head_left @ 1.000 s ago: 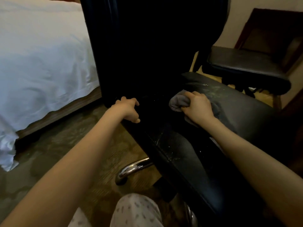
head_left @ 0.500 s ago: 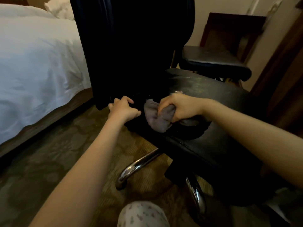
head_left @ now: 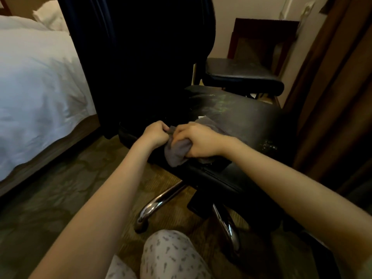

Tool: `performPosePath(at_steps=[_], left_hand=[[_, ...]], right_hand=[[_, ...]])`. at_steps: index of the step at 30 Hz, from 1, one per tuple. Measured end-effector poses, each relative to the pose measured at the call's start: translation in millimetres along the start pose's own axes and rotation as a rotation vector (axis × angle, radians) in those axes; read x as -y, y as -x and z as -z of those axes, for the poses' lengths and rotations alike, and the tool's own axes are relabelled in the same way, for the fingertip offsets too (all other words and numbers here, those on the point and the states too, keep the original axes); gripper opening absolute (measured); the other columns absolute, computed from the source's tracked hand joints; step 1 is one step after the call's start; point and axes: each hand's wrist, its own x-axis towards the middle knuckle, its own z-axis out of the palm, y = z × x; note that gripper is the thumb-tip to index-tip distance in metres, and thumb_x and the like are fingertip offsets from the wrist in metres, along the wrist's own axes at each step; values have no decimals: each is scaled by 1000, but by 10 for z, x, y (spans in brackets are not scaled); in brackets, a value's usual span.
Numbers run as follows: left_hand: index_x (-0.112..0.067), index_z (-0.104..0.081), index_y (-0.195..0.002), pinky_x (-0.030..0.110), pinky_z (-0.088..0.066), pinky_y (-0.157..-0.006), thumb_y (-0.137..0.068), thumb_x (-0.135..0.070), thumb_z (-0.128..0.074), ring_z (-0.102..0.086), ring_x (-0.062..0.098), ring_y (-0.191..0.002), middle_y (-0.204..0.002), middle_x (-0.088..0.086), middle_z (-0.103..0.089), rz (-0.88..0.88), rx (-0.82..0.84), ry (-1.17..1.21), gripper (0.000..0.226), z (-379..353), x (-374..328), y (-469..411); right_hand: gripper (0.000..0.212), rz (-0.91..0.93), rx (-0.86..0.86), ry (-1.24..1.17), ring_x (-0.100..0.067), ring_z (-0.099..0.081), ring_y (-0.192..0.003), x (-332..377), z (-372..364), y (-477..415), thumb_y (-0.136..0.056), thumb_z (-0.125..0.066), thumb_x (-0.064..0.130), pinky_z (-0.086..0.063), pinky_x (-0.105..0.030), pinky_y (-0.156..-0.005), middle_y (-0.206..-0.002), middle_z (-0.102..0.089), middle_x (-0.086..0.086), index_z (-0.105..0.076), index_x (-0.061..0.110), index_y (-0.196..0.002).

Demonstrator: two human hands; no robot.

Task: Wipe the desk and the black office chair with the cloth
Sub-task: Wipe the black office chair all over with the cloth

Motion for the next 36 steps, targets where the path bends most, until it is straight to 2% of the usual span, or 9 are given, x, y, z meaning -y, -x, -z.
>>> performPosePath(at_steps=[7,12,14,17,20,25,30,33,36], left_hand=[[-21,-51,-76,29,-41,-79,-90,1,-51,-49,20,-92,-95,4,-50,15,-7,-29,26,-53,24,-84],[-25,-47,-71,34,-44,-84,-91,0,-49,-48,22,-91,-97,5,-49,-16,-2,-33,32,-71,2,7],[-26,-47,-72,35,-44,-81,-91,-1,-49,-49,22,-89,-95,5,-49,-35,-13,-43,32,-95,-8,44],[-24,-50,-72,30,-42,-77,-92,-3,-50,-51,21,-91,-91,2,-52,-33,-3,-26,28,-66,-12,48],[-13,-55,-82,37,-46,-90,-91,-2,-52,-55,29,-102,-100,13,-61,-44,37,13,15,-24,7,35],[-10,-59,-91,34,-45,-89,-93,-2,-51,-55,27,-100,-90,5,-52,-72,17,6,11,-45,19,61],[-19,-53,-72,31,-43,-86,-93,0,-46,-49,18,-92,-82,-3,-48,24,-4,-56,28,-65,-46,76],[-14,-58,-82,36,-46,-91,-93,-1,-45,-55,25,-101,-101,8,-57,60,-23,-123,21,-64,-135,68],[-11,-63,-94,41,-45,-96,-93,-6,-47,-56,29,-105,-110,12,-60,45,-37,-215,17,-115,-235,117]], right_hand=[[21,49,239,36,-20,-59,-84,7,264,496,-70,-69,2,-47,-35,-79,-96,-60,-2,-73,12,-89],[26,-242,468,-53,-21,-60,-82,46,538,620,-60,-61,0,-49,-37,-80,-87,-66,-8,-69,12,-82],[28,-319,363,-38,-23,-62,-83,59,581,610,-60,-62,3,-49,-36,-77,-87,-68,-9,-70,12,-85],[34,-263,40,-3,-23,-62,-91,220,423,429,-70,-62,8,-49,-34,-82,-99,-67,-6,-71,17,-102],[42,-250,-2,251,-26,-50,-106,485,-11,243,-73,-62,19,-44,-42,-88,-116,-56,-2,-66,31,-114],[29,-52,-226,595,-31,-51,-93,651,-371,334,-51,-82,21,-46,-43,-74,-95,-62,-7,-73,23,-79],[13,102,-188,707,-28,-40,-96,681,-441,766,-67,-62,24,-44,-44,-74,-97,-62,-2,-73,25,-74],[5,137,-128,721,-27,-42,-93,781,-490,1004,-62,-72,27,-47,-42,-71,-94,-63,0,-72,25,-67],[23,93,-121,659,-28,-53,-86,731,-366,983,-50,-77,31,-46,-41,-67,-91,-61,-1,-71,26,-71]])
